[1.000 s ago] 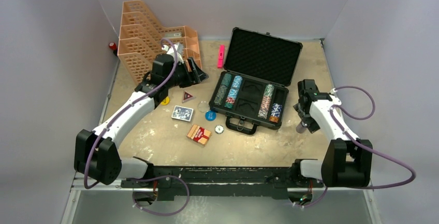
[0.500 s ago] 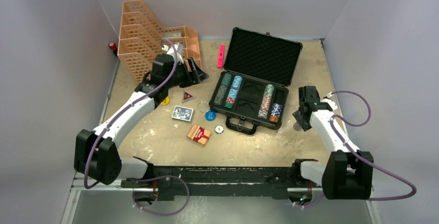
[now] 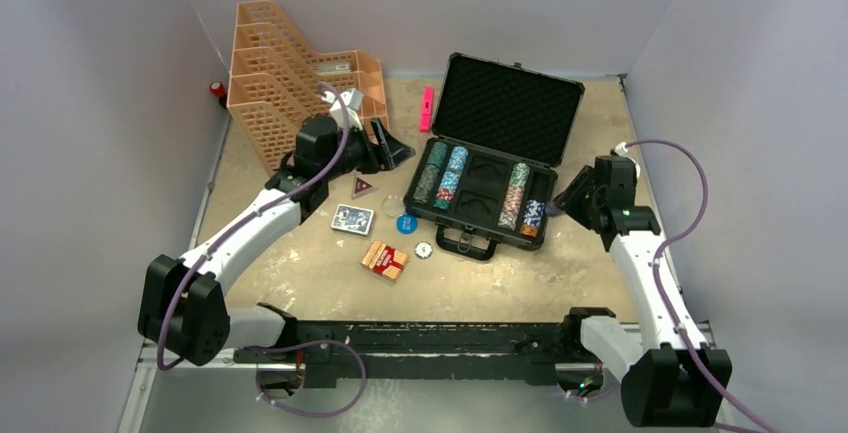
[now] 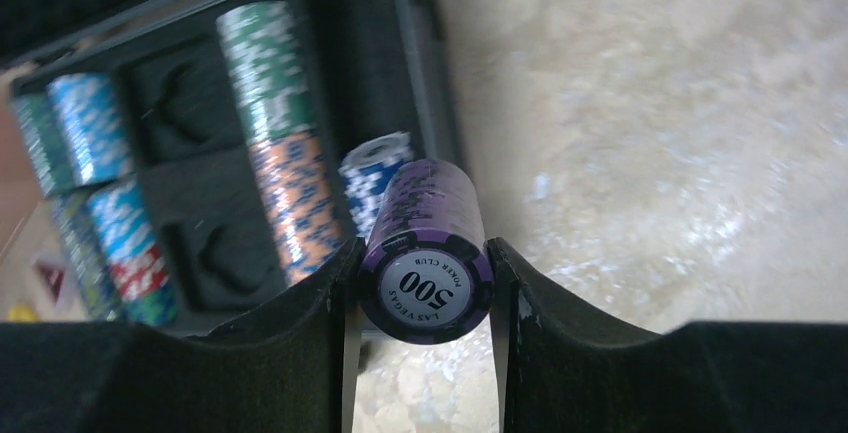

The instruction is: Pack up texas hold em set

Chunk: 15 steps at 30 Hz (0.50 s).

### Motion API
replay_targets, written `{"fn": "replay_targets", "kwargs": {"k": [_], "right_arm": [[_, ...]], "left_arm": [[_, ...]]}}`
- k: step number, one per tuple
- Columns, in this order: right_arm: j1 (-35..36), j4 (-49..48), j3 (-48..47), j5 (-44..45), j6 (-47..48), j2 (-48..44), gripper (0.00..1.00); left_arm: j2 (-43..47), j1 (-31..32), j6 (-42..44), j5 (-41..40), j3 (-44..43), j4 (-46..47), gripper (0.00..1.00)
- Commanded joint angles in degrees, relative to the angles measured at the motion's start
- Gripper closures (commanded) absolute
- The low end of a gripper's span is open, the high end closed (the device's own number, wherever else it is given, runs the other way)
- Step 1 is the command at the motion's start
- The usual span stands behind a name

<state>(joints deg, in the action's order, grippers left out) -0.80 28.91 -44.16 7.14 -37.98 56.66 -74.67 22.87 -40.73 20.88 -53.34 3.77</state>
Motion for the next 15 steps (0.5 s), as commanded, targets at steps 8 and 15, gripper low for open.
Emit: {"fn": "replay_targets", "kwargs": {"k": [8,15], "right_arm": [[-0.1,-10.0,-0.2,-34.9,14.2,-11.1,0.78],[0.0,-17.6,2.8,-47.8,10.8,-15.8,0.76]], "left_arm": [[0.1,17.9,11.9,-4.6,-2.6,5.8,0.36],[-1.6,27.4,22.8,-8.5,-4.7,9.0,0.35]]}}
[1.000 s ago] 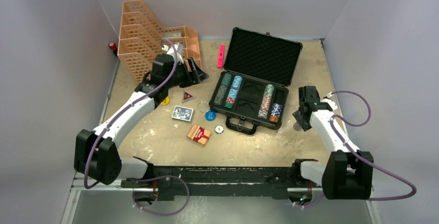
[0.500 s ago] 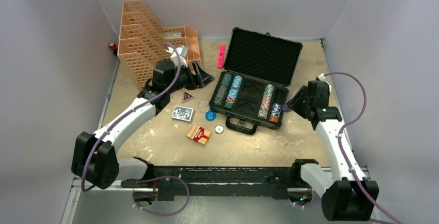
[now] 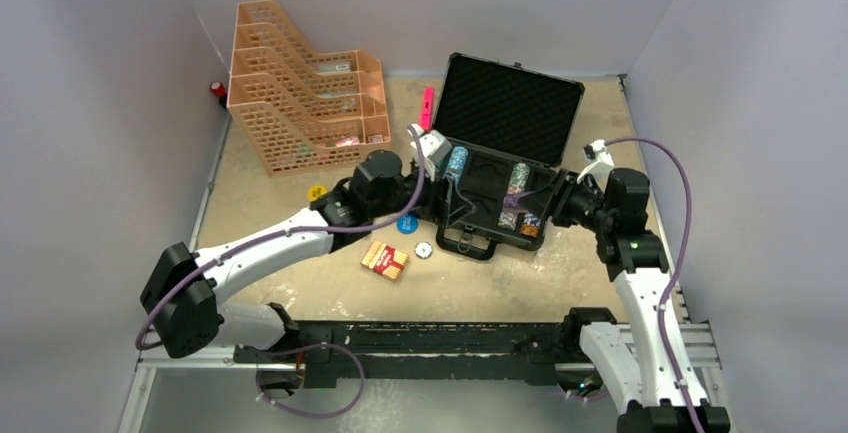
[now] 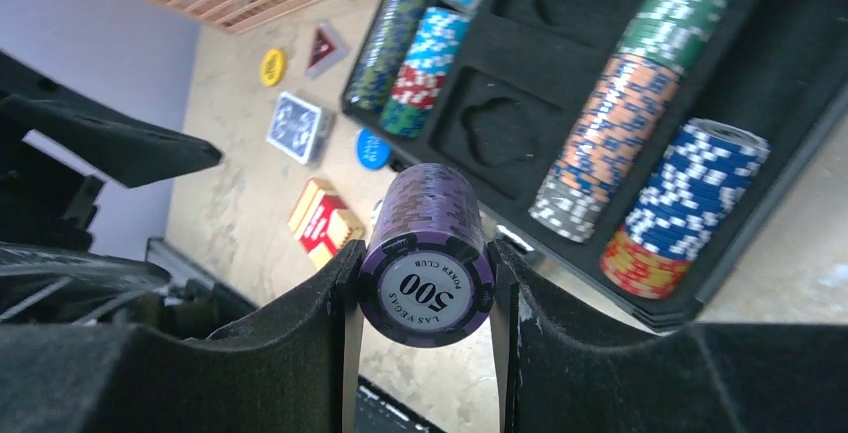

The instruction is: Pack up texas hold em set

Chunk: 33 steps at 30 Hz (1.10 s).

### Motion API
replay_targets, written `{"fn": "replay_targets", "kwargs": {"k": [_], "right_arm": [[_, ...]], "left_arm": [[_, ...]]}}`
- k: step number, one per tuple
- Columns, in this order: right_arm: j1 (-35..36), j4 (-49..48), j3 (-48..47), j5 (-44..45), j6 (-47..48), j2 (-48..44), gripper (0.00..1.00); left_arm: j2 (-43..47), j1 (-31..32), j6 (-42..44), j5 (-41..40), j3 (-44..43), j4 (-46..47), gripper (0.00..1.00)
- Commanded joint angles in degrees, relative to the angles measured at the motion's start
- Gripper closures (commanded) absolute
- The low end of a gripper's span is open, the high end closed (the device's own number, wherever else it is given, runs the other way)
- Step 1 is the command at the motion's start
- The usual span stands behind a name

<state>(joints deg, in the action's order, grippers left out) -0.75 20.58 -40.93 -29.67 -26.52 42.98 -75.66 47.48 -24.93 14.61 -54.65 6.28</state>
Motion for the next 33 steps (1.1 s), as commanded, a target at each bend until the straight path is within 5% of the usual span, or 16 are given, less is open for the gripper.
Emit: {"fn": "replay_targets", "kwargs": {"k": [1,9,17,23,33], "right_arm": [[-0.1,-9.4,-0.7,-11.4,-0.6,-2.2,0.76],[-0.1,-10.1,-0.6,-17.1,2.7,-1.7,0.75],[-0.1,-18.5,-3.2,-23.0,2.2,5.6,0.76],[-0.1,-19.6,-4.7,-26.9,3.0,9.1,0.77],[0.0,-20.1,-3.6,-29.3,2.0,10.2,0.78]], "left_arm": [[-1.2,2.9,7.1,-1.6,-3.8,7.3,0.35],[-9.0,4.8,16.0,9.8,-10.2,7.8,0.36],[-17.3,4.9,29.3,20.5,-20.4,-4.6,0.40],[-20.5,4.4,40.3,18.9,-23.7,-13.3,0.41],[-22.0,2.7,40.2,13.8,-24.2,-8.1,0.39]]}}
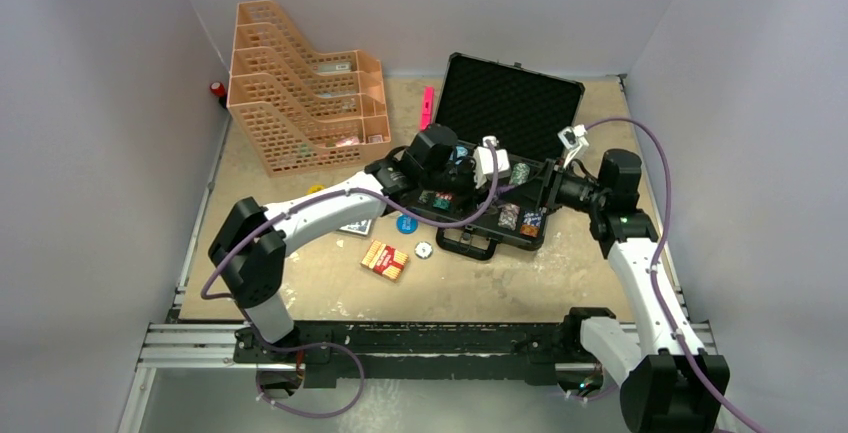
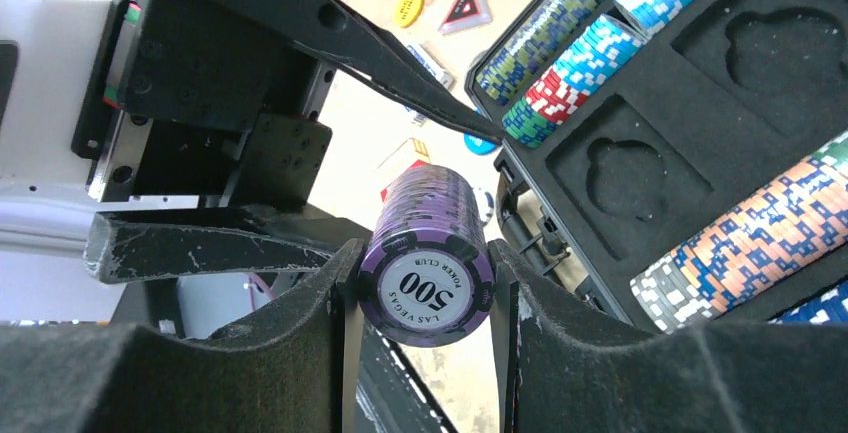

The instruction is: Pack up texas hold em set

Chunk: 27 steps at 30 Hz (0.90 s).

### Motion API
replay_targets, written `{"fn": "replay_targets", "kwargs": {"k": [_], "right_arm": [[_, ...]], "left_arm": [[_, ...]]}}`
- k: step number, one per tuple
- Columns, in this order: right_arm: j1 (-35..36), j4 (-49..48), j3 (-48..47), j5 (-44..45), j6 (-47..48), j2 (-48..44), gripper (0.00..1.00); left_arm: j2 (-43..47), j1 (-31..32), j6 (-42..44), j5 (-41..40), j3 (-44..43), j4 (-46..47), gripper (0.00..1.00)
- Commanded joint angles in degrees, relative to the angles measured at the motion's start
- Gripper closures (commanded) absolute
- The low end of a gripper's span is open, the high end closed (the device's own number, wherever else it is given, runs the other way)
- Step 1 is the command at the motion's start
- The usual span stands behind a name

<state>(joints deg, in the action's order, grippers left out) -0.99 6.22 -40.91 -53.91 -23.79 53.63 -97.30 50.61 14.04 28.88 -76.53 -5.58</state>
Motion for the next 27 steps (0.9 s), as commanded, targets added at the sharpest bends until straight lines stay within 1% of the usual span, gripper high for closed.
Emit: {"fn": "replay_targets", "kwargs": {"k": [1,7,8,11,14,18,20,22,24,26,27], "right_arm": [[0.2,-5.7,-3.8,-5.1,-0.7,-0.4,0.78],[0.2,-6.2,-4.1,-6.4,-1.3,-0.5,0.79],[0.1,-6.4,-4.0,-6.6,-1.6,-0.5,0.81],[0.2,-6.5,-4.2,-6.9,-2.1,0.0,0.82],[0.2,-6.2,-4.4,-7.1,-2.0,0.2,0.82],[0.2,-6.5,-4.2,-7.1,-2.0,0.2,0.82],[0.2,-6.5,-4.0,-7.1,-2.1,0.2,0.82],[0.2,-6.4,-4.0,-6.7,-1.9,0.2,0.82],[0.2,-6.2,-4.0,-5.9,-1.4,-0.2,0.82],[0.2,-5.9,-4.2,-4.5,-1.1,-0.7,0.82],[0.2,-5.5,-4.4,-3.4,-1.0,-0.8,0.78]], "left_arm": [[-0.6,-0.5,1.5,0.8,-2.6,3.6,0.41],[-1.1,-0.5,3.9,10.3,-4.2,-2.6,0.52],[-1.0,-0.5,3.9,11.8,-4.2,-3.0,0.53],[-0.3,-0.6,3.8,15.0,-4.0,-3.1,0.46],[0.3,-0.6,2.8,14.6,-3.0,-1.3,0.45],[0.9,-0.6,0.5,14.1,-1.8,2.4,0.48],[1.3,-0.7,-1.2,13.3,-1.1,5.1,0.49],[1.4,-0.7,-1.5,11.2,-1.1,5.7,0.49],[1.5,-0.8,-2.1,8.3,-1.1,6.1,0.55],[1.6,-0.7,-2.1,6.5,-0.9,6.2,0.69],[1.5,-0.8,-2.2,6.2,-0.7,6.3,0.77]]}}
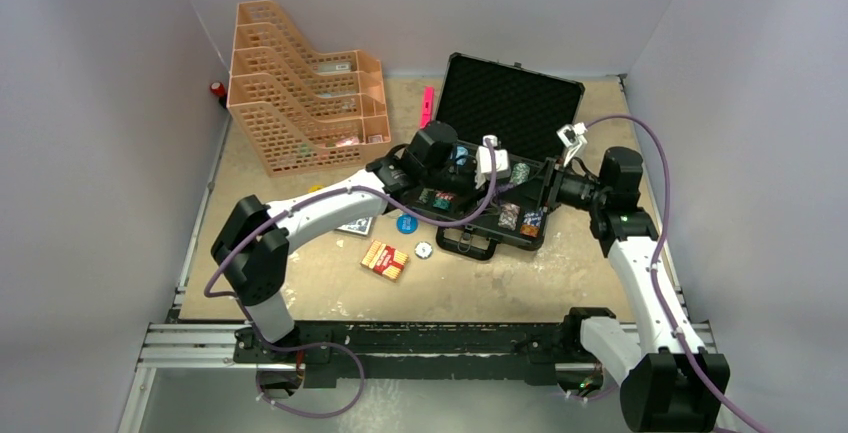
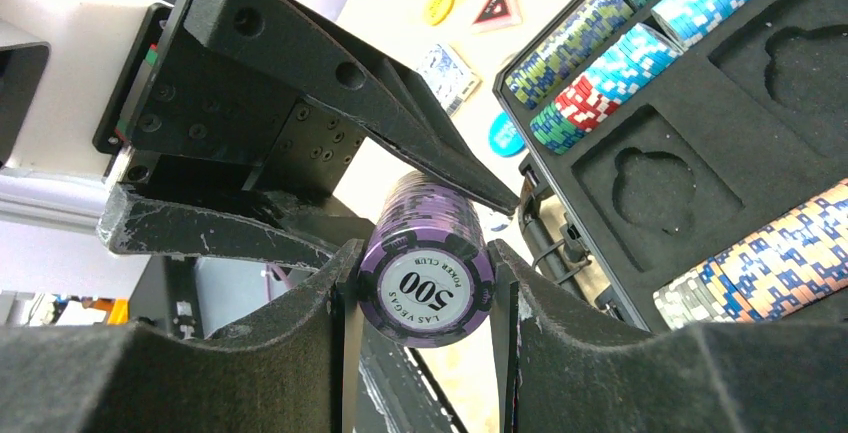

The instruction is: Pack up texas hold em set

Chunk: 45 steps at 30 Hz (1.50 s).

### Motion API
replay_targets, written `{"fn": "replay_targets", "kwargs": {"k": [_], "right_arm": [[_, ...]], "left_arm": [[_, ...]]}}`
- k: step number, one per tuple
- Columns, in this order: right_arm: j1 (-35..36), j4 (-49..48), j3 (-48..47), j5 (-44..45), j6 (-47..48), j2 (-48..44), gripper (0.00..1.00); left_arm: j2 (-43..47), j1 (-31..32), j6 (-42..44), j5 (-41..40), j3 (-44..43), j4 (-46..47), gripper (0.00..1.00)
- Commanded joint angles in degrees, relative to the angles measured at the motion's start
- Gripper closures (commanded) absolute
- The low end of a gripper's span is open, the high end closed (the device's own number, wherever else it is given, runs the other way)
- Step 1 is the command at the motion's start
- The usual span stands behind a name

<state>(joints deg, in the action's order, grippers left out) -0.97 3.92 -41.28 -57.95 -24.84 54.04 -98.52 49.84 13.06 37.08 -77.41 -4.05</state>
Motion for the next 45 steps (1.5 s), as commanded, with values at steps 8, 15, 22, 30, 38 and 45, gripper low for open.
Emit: {"fn": "replay_targets", "kwargs": {"k": [8,15,22,30,38,45], "right_arm": [[0.2,3.3,-7.2,21.7,-1.5,-4.9,0.27],[0.2,8.9,-9.0,58.7,-11.5,-12.6,0.27],[0.2,15.1,-10.3,69.2,-14.4,-14.5,0.29],[0.2,18.6,-11.0,76.6,-15.9,-17.8,0.29],[0.2,21.8,-9.7,79.1,-17.4,-20.6,0.29],[0.2,21.4,-9.0,77.2,-18.5,-20.3,0.29]], "left_arm": [[3.2,0.2,-16.5,-11.5,6.3,15.9,1.00],[0.8,1.1,-35.5,-27.3,8.0,29.5,1.00],[-10.1,1.9,-45.8,-35.8,-8.5,20.2,1.00],[-20.5,4.1,-49.3,-41.9,-20.5,15.2,1.00],[-32.2,6.0,-50.3,-44.0,-35.2,7.0,1.00],[-36.6,7.3,-53.4,-46.1,-38.5,5.3,1.00]]}}
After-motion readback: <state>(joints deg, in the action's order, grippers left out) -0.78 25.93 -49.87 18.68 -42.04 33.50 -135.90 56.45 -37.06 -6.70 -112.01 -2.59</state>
